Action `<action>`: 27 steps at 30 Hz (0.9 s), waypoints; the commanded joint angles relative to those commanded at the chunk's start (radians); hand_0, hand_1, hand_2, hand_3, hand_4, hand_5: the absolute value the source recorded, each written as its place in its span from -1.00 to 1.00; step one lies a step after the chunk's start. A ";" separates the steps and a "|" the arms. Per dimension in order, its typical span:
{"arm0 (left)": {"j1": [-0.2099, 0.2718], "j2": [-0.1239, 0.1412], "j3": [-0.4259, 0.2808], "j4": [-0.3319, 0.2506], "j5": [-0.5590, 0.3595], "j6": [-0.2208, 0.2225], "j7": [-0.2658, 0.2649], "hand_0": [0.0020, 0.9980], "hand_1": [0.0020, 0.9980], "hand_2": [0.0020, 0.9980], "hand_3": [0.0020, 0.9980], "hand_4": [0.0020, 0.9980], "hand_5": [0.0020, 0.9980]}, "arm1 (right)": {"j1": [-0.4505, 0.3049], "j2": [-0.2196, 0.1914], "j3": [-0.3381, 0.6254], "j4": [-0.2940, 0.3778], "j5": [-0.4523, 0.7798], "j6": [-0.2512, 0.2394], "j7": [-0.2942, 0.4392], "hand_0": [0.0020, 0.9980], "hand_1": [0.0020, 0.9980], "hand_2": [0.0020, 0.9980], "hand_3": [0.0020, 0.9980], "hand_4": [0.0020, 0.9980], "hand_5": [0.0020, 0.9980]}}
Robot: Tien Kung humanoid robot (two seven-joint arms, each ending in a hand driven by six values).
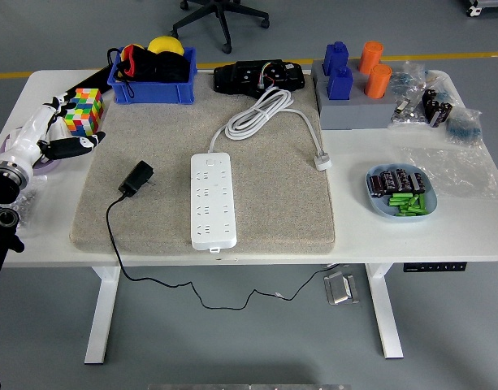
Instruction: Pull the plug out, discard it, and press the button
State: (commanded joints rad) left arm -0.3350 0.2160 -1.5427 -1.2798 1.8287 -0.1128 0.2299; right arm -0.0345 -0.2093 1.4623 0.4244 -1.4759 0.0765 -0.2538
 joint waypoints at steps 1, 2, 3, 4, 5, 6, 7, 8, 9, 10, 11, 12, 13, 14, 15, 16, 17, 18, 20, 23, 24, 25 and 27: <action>-0.001 0.000 0.000 -0.001 0.000 0.000 0.000 0.87 0.92 0.87 0.94 0.55 -0.54 | 0.000 0.000 0.000 0.000 0.000 0.000 0.000 0.54 0.46 0.45 0.43 0.77 0.32; -0.001 0.000 -0.001 -0.002 0.000 0.000 0.000 0.87 0.92 0.87 0.94 0.55 -0.54 | 0.000 -0.001 0.000 -0.001 0.000 0.000 0.000 0.54 0.46 0.45 0.43 0.77 0.32; -0.002 0.000 0.000 -0.003 0.000 0.000 0.001 0.87 0.92 0.87 0.94 0.55 -0.54 | 0.000 -0.001 0.001 0.000 -0.001 0.000 0.000 0.54 0.46 0.45 0.43 0.77 0.32; -0.002 0.000 0.001 -0.005 0.000 -0.001 0.001 0.87 0.92 0.87 0.94 0.55 -0.54 | 0.001 0.000 0.002 -0.001 -0.001 0.000 0.000 0.54 0.46 0.45 0.43 0.77 0.32; -0.003 0.000 0.001 -0.006 -0.001 -0.001 0.000 0.87 0.92 0.87 0.94 0.55 -0.54 | 0.001 0.000 0.002 -0.001 -0.001 0.001 -0.001 0.54 0.46 0.45 0.43 0.77 0.32; -0.004 0.000 0.002 -0.007 -0.001 -0.001 0.001 0.87 0.92 0.87 0.94 0.55 -0.54 | 0.002 0.000 0.002 -0.001 -0.001 0.001 0.000 0.54 0.46 0.45 0.43 0.77 0.32; -0.004 0.000 0.002 -0.007 -0.001 -0.001 0.001 0.87 0.92 0.87 0.94 0.55 -0.54 | 0.002 0.000 0.001 0.000 0.000 0.001 0.000 0.54 0.46 0.45 0.43 0.77 0.32; -0.005 0.000 0.002 -0.008 -0.001 -0.001 0.001 0.87 0.92 0.87 0.94 0.55 -0.54 | 0.003 0.000 0.002 0.000 0.000 0.000 0.000 0.54 0.46 0.45 0.43 0.77 0.32; -0.006 0.000 0.002 -0.008 -0.001 -0.001 0.001 0.87 0.92 0.87 0.94 0.55 -0.54 | 0.004 0.000 0.002 0.000 0.000 0.000 0.000 0.54 0.46 0.45 0.43 0.77 0.32; -0.006 0.000 0.002 -0.008 -0.001 -0.001 0.001 0.87 0.92 0.87 0.94 0.55 -0.55 | 0.005 0.000 0.002 0.001 0.001 0.000 0.000 0.54 0.46 0.45 0.43 0.77 0.32; -0.007 0.000 0.002 -0.008 -0.002 -0.001 0.001 0.87 0.92 0.87 0.94 0.55 -0.55 | 0.005 0.000 0.001 0.001 0.001 0.000 0.000 0.54 0.46 0.45 0.43 0.77 0.32; -0.007 0.000 0.003 -0.009 -0.002 -0.001 0.001 0.87 0.92 0.87 0.94 0.55 -0.55 | 0.005 0.000 0.002 0.001 0.001 0.000 0.000 0.54 0.46 0.45 0.43 0.77 0.32; -0.007 0.001 0.003 -0.009 -0.002 0.000 0.000 0.87 0.92 0.87 0.94 0.55 -0.55 | 0.004 0.000 0.002 0.000 0.001 0.000 0.000 0.54 0.46 0.45 0.43 0.77 0.32; -0.007 0.001 0.002 -0.009 -0.003 0.000 0.000 0.87 0.92 0.87 0.94 0.55 -0.55 | 0.003 0.000 0.002 0.000 0.000 0.000 0.000 0.54 0.46 0.45 0.43 0.77 0.32; -0.007 0.001 0.000 -0.009 -0.002 0.000 0.000 0.87 0.92 0.87 0.94 0.55 -0.55 | 0.003 -0.001 0.001 -0.001 0.000 0.001 0.000 0.54 0.46 0.45 0.43 0.77 0.32; -0.007 0.002 0.000 -0.009 -0.002 0.000 0.000 0.87 0.92 0.87 0.94 0.55 -0.55 | 0.003 -0.001 0.001 -0.001 0.000 0.000 0.000 0.54 0.46 0.45 0.43 0.77 0.32; -0.007 0.002 0.000 -0.009 -0.002 0.000 0.000 0.87 0.92 0.87 0.94 0.55 -0.55 | 0.003 -0.001 0.001 -0.001 0.000 0.000 0.000 0.54 0.46 0.45 0.43 0.77 0.32; -0.007 0.003 0.000 -0.010 -0.003 0.000 0.000 0.87 0.92 0.87 0.94 0.55 -0.55 | 0.002 -0.001 0.001 -0.001 0.000 0.000 0.000 0.54 0.46 0.45 0.43 0.77 0.32; -0.008 0.003 0.002 -0.010 -0.003 0.000 0.000 0.87 0.92 0.87 0.94 0.55 -0.55 | 0.002 -0.001 -0.001 -0.001 0.000 0.001 0.000 0.54 0.46 0.45 0.43 0.77 0.32; -0.009 0.003 0.002 -0.011 -0.004 0.000 -0.001 0.86 0.92 0.87 0.94 0.55 -0.55 | 0.002 -0.002 -0.004 0.000 0.001 0.000 0.000 0.54 0.46 0.45 0.43 0.77 0.32; -0.010 0.003 0.002 -0.011 -0.003 0.000 -0.001 0.86 0.92 0.87 0.94 0.55 -0.55 | 0.002 -0.002 -0.005 0.000 0.002 0.000 0.000 0.54 0.46 0.45 0.43 0.77 0.32; -0.010 0.004 0.003 -0.011 -0.003 0.000 -0.001 0.86 0.92 0.87 0.94 0.55 -0.55 | 0.002 -0.003 -0.006 0.000 0.002 0.001 0.000 0.54 0.46 0.45 0.43 0.77 0.32; -0.011 0.005 0.004 -0.012 -0.003 0.000 -0.001 0.86 0.92 0.87 0.94 0.55 -0.55 | 0.004 -0.005 -0.008 0.000 0.002 0.000 0.000 0.54 0.46 0.45 0.43 0.77 0.32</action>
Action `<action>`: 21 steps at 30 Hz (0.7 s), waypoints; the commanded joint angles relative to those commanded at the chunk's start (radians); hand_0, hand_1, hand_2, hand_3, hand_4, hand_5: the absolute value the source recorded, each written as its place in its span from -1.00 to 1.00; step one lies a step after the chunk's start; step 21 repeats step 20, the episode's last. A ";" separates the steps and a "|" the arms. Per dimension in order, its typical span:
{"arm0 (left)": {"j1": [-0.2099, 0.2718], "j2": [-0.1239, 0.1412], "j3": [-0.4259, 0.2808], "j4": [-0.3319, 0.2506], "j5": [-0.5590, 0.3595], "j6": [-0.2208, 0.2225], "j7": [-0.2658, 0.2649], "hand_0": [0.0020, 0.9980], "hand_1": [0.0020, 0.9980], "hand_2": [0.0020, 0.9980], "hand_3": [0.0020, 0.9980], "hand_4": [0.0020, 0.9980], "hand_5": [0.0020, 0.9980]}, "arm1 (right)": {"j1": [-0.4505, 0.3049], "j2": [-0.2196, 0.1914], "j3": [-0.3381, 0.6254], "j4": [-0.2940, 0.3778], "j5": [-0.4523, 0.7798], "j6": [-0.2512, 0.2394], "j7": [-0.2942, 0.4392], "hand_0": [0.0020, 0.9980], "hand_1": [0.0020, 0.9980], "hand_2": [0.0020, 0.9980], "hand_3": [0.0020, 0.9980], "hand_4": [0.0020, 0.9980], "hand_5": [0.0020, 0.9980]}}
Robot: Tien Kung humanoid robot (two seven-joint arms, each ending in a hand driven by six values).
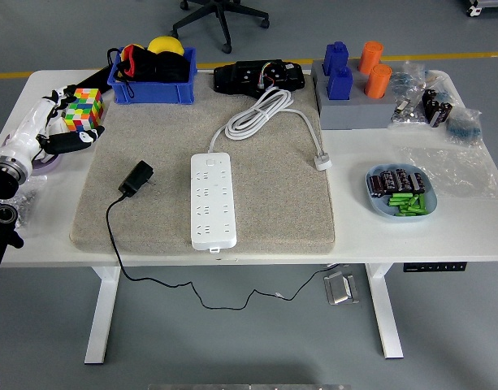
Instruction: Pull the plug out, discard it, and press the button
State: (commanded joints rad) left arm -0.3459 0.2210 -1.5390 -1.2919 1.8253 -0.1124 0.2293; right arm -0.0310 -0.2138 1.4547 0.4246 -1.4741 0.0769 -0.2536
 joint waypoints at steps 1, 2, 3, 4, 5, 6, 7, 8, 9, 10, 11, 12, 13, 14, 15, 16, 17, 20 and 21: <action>-0.001 0.000 0.000 0.000 0.000 0.000 0.000 0.86 0.92 0.87 0.94 0.55 -0.55 | 0.001 -0.001 0.000 0.000 0.000 0.000 0.000 0.54 0.46 0.45 0.43 0.77 0.32; -0.002 0.001 0.001 0.000 0.000 0.000 0.000 0.86 0.92 0.87 0.94 0.55 -0.55 | 0.001 -0.001 0.001 -0.001 -0.001 0.000 0.000 0.54 0.46 0.45 0.43 0.77 0.32; -0.003 0.001 0.002 0.000 0.000 0.000 0.000 0.86 0.92 0.87 0.94 0.55 -0.55 | 0.001 -0.001 0.001 -0.001 0.000 0.000 0.000 0.54 0.46 0.45 0.43 0.77 0.32; -0.003 0.001 0.003 0.000 0.000 -0.001 0.000 0.86 0.92 0.87 0.94 0.55 -0.55 | 0.001 -0.001 0.001 -0.001 0.000 0.000 0.000 0.54 0.46 0.45 0.43 0.77 0.32; -0.004 0.002 0.004 0.000 0.000 -0.001 0.000 0.86 0.92 0.87 0.94 0.55 -0.55 | 0.001 -0.001 0.000 -0.001 0.000 0.000 0.000 0.54 0.46 0.45 0.43 0.77 0.32; -0.005 0.002 0.005 0.000 -0.001 0.000 0.000 0.86 0.92 0.87 0.94 0.55 -0.55 | 0.001 -0.001 0.000 -0.001 0.000 0.000 0.000 0.54 0.46 0.45 0.43 0.77 0.32; -0.006 0.002 0.006 0.000 -0.001 0.000 0.000 0.86 0.92 0.87 0.94 0.54 -0.56 | 0.001 -0.002 -0.001 -0.001 0.000 0.000 0.000 0.54 0.46 0.45 0.43 0.77 0.32; -0.006 0.002 0.007 0.001 -0.001 0.000 0.000 0.86 0.92 0.87 0.94 0.54 -0.56 | 0.001 -0.002 -0.001 -0.001 0.000 0.000 0.000 0.54 0.46 0.45 0.43 0.77 0.32; -0.007 0.002 0.007 0.001 -0.001 0.000 -0.001 0.86 0.92 0.87 0.94 0.54 -0.56 | 0.001 -0.002 -0.002 -0.001 0.000 0.000 0.000 0.54 0.46 0.45 0.43 0.77 0.32; -0.007 0.002 0.008 0.001 -0.001 0.000 -0.001 0.86 0.92 0.87 0.94 0.54 -0.56 | 0.001 -0.002 -0.002 -0.002 0.000 0.000 0.000 0.54 0.46 0.45 0.43 0.77 0.32; -0.007 0.002 0.008 0.001 -0.001 0.000 -0.001 0.86 0.92 0.87 0.94 0.54 -0.56 | 0.001 -0.003 -0.002 -0.002 0.000 0.000 0.000 0.54 0.46 0.45 0.43 0.77 0.32; -0.007 0.002 0.009 0.001 -0.001 0.000 -0.001 0.86 0.92 0.87 0.94 0.54 -0.56 | 0.002 -0.003 -0.003 -0.001 0.000 0.000 0.000 0.54 0.46 0.45 0.43 0.77 0.32; -0.008 0.002 0.010 0.001 -0.001 0.000 -0.001 0.86 0.91 0.87 0.94 0.54 -0.56 | 0.002 -0.004 -0.004 -0.001 0.001 0.000 0.000 0.54 0.46 0.45 0.43 0.77 0.32; -0.008 0.002 0.010 0.001 -0.001 0.000 0.000 0.86 0.91 0.87 0.94 0.54 -0.56 | 0.002 -0.004 -0.004 -0.001 0.001 0.000 0.000 0.54 0.46 0.45 0.43 0.77 0.32; -0.008 0.003 0.011 0.001 -0.002 0.000 -0.001 0.86 0.91 0.87 0.94 0.54 -0.56 | 0.003 -0.005 -0.005 -0.002 0.000 0.000 0.000 0.54 0.46 0.45 0.43 0.77 0.32; -0.008 0.003 0.012 0.001 -0.002 0.000 -0.001 0.86 0.91 0.87 0.94 0.54 -0.56 | 0.004 -0.005 -0.005 -0.002 0.000 0.000 0.000 0.54 0.46 0.45 0.43 0.77 0.32; -0.009 0.003 0.013 0.001 -0.002 0.000 -0.001 0.86 0.91 0.87 0.94 0.54 -0.56 | 0.004 -0.005 -0.006 -0.002 0.001 0.000 0.000 0.54 0.46 0.45 0.43 0.77 0.32; -0.009 0.004 0.015 0.001 -0.002 0.000 -0.002 0.86 0.91 0.87 0.94 0.54 -0.56 | 0.006 -0.006 -0.008 -0.001 0.001 0.000 0.000 0.54 0.46 0.45 0.43 0.77 0.32; -0.009 0.004 0.015 0.001 -0.002 0.000 -0.002 0.86 0.91 0.87 0.94 0.54 -0.56 | 0.006 -0.006 -0.008 -0.001 0.001 0.000 0.000 0.54 0.46 0.45 0.43 0.77 0.32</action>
